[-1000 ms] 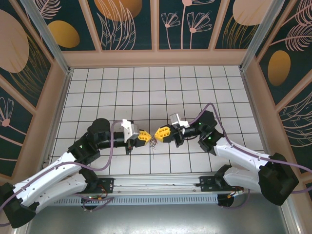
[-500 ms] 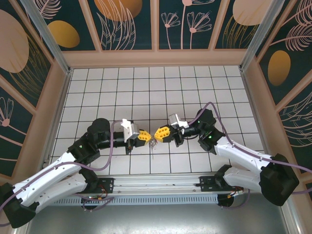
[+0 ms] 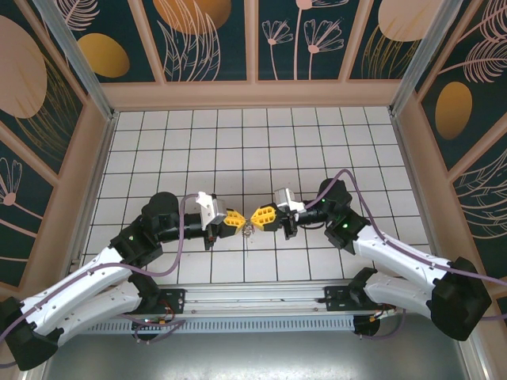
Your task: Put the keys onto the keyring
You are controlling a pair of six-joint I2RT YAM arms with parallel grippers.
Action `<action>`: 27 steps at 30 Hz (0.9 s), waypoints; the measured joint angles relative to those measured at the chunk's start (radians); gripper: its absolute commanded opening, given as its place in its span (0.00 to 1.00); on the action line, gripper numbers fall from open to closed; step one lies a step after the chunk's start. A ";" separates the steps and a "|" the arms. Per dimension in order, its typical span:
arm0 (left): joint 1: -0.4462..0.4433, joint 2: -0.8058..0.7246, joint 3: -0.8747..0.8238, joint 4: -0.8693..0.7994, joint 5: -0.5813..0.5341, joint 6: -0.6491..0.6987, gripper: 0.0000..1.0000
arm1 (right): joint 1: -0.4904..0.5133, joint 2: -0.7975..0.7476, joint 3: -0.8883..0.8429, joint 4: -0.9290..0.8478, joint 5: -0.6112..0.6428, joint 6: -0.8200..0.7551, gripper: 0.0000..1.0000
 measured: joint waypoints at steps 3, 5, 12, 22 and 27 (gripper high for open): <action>0.000 0.000 0.000 0.000 -0.008 0.000 0.00 | 0.003 -0.002 0.000 -0.011 0.014 -0.013 0.00; 0.000 0.000 0.000 0.000 -0.013 -0.001 0.00 | 0.006 -0.006 0.000 -0.019 0.026 -0.021 0.00; 0.000 0.003 0.000 0.023 -0.023 -0.012 0.00 | 0.020 -0.031 -0.001 -0.034 0.092 -0.049 0.00; 0.000 0.011 0.000 0.058 -0.048 -0.037 0.00 | 0.049 -0.059 -0.014 -0.028 0.216 -0.092 0.02; 0.000 0.013 0.000 0.066 -0.060 -0.042 0.00 | 0.054 -0.059 -0.021 -0.021 0.240 -0.097 0.07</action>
